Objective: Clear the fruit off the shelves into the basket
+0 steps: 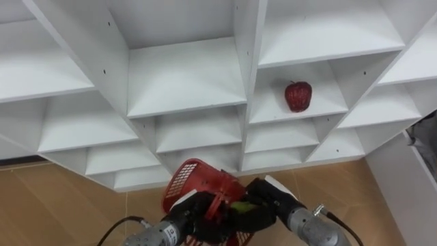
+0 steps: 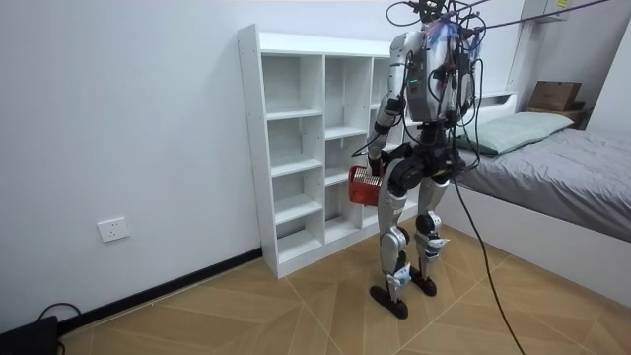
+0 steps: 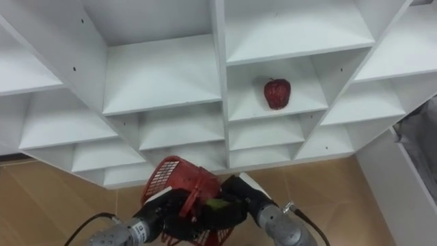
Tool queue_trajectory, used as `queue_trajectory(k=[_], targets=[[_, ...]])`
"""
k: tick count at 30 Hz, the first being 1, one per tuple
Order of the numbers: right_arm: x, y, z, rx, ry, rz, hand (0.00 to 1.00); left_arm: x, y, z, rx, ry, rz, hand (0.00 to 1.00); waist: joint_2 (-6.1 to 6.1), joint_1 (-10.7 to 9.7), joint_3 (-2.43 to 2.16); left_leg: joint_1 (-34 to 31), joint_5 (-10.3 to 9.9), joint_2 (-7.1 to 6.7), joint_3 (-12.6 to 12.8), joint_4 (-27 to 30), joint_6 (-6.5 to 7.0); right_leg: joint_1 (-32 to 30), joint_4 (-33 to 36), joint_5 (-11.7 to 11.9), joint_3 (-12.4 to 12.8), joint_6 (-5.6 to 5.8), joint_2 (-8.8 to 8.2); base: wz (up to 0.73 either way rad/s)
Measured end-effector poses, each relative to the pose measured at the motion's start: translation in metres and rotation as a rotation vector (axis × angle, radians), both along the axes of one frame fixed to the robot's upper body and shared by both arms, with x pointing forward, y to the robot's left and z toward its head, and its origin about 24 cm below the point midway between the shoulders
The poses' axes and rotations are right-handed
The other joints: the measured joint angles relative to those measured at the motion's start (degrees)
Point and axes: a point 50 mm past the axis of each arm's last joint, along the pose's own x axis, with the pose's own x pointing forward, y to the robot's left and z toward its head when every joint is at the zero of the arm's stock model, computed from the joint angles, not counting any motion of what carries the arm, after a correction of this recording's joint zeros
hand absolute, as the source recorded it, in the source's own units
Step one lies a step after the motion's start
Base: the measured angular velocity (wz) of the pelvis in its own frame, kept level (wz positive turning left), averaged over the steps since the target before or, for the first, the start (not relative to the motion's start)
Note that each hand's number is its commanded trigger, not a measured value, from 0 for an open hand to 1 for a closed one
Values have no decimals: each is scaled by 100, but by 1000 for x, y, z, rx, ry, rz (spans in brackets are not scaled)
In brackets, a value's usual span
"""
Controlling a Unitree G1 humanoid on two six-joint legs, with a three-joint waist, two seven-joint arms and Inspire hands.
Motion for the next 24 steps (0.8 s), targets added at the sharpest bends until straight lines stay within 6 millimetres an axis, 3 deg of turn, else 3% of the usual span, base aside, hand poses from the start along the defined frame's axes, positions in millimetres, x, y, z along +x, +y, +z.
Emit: queue_trajectory(k=[9,10,11,15,16,19,24], targets=[[19,2,13,-4,-71,4,100,12,-3,9,-26,-46,20,100,-5,21,2,6,1,1,75,-1,1,-58,73,0,128,-1,-15,-5],[19,2,13,-5,-71,3,94,12,-3,9,-27,-46,19,100,-8,21,4,13,1,1,76,-1,1,-51,71,0,129,-1,-16,0],[19,2,13,-6,-71,3,62,12,-3,9,-27,-46,19,100,-14,21,8,23,1,1,76,-1,1,-44,72,0,132,0,-17,0],[19,2,13,-1,-71,-3,49,12,-4,9,-27,-46,16,100,-17,52,19,39,0,5,79,-2,2,-33,61,-10,108,3,-20,0],[20,2,14,1,-77,-10,10,12,-4,9,-27,-45,11,100,-11,66,26,39,-3,5,78,-2,4,-43,70,-15,107,5,-17,0],[25,3,17,11,-92,-18,0,11,-5,9,-27,-43,5,100,0,63,34,31,-4,5,74,-2,4,-57,80,-14,107,4,-12,0],[26,4,18,26,-93,-28,0,12,-6,9,-39,-41,17,100,19,63,46,27,-5,2,76,-4,1,-55,70,-14,106,2,-8,0]])
